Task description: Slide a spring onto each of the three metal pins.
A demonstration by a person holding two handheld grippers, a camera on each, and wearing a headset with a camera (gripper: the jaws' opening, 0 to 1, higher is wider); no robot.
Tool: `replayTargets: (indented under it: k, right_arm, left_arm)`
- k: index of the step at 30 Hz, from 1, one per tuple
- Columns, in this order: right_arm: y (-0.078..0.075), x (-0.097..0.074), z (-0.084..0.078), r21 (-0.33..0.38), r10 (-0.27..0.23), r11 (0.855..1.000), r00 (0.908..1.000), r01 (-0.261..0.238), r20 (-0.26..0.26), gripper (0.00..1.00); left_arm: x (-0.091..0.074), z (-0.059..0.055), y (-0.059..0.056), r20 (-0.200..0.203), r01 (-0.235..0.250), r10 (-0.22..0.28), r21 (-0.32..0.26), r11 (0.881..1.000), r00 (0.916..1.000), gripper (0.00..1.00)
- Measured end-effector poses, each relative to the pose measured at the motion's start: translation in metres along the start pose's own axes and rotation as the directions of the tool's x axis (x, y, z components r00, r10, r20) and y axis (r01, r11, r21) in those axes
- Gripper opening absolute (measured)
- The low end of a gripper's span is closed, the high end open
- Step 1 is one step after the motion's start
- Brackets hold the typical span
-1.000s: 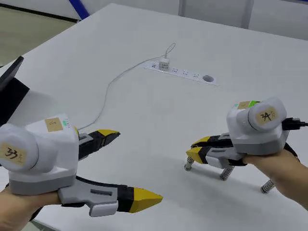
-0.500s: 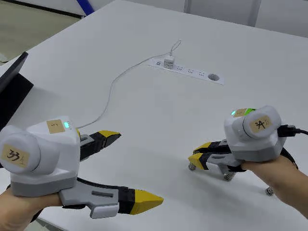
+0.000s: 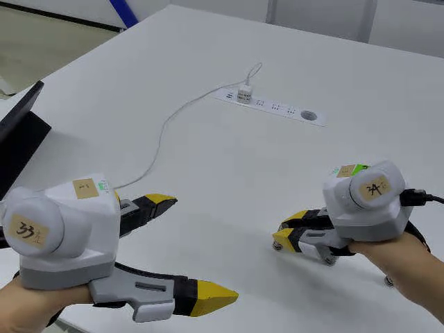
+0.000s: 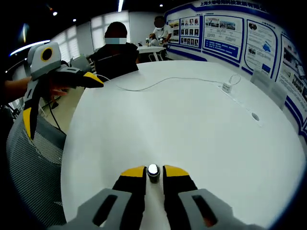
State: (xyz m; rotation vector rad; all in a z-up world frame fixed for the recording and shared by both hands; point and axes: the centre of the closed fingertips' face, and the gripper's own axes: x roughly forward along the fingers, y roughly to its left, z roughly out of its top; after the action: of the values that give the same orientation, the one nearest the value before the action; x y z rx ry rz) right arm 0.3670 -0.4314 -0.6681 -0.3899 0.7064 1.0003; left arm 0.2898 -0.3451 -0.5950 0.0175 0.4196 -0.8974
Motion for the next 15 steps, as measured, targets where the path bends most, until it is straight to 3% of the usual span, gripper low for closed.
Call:
replayTargets:
  k: [7,15]
  right_arm:
    - [0.002,-0.011,0.005,0.012,-0.016,1.0,0.9992,0.015,0.037,0.17]
    - [0.002,-0.037,0.006,-0.008,-0.06,0.998,0.9924,0.061,0.108,0.2]
  left_arm:
    - [-0.002,0.0,-0.001,-0.005,-0.007,0.008,0.007,1.0,1.0,1.0]
    - [-0.001,0.004,-0.005,-0.006,-0.018,0.018,0.018,1.0,0.9998,1.0]
